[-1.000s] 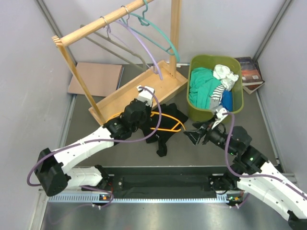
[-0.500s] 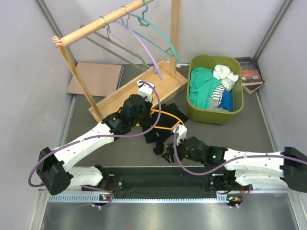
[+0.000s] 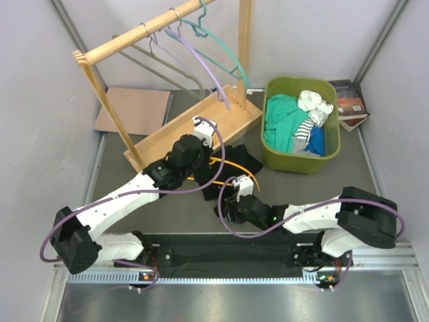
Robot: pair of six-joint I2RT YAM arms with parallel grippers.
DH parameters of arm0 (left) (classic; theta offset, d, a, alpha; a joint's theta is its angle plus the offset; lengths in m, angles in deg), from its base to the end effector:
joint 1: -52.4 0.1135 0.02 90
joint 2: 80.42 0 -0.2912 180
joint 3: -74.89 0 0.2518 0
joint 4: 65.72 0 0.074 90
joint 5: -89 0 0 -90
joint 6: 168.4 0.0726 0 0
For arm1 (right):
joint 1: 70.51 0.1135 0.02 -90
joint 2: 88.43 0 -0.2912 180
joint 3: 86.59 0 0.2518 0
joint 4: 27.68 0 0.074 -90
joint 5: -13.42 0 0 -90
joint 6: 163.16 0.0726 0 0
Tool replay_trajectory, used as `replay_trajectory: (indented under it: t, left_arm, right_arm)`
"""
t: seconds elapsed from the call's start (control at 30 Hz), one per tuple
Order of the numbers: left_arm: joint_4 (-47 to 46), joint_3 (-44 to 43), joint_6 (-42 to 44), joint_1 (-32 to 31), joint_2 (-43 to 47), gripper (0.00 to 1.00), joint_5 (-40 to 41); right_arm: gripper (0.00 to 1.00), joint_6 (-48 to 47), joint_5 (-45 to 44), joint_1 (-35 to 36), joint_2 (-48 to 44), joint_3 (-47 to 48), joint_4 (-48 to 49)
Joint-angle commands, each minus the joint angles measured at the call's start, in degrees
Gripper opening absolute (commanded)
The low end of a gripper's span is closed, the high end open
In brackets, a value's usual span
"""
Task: Place the tank top on the hanger
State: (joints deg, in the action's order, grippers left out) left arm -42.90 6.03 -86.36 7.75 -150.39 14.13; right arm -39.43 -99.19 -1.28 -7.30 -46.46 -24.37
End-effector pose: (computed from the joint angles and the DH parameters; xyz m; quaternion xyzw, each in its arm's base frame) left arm 0.2294 -0.2000 0.3238 0.1934 0.8114 -0.1405 0.5334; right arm 0.1242 0.2488 0.1498 -0.1860 0.8646 0.2286 0.4069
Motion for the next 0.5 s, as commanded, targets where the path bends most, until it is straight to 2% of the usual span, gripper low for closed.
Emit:
replay_trajectory:
  t: [0.0,0.27,0.37,0.47]
  left_arm:
    - [-3.5,-0.13,0.23,0.26,2.12,0.0,-1.07]
    - [-3.59,0.05,0.14,0.26,2.74,0.0,-1.86]
    - [-3.68,0.14,0.14,0.26,2.91,0.0,-1.86]
    - [-3.59,0.14,0.14,0.26,3.09,0.0,-2.04]
  right_arm:
    - [0.59,1.68,-1.3,0.73,3.68,2.74,8.02]
    - [0.59,0.45,0.29,0.64,8.61,4.67,11.2]
    - [0.56,-0.34,-0.68,0.64,10.37,5.73,11.02]
    - [0.45,-0.78,-2.26,0.64,11.95,6.43,11.46]
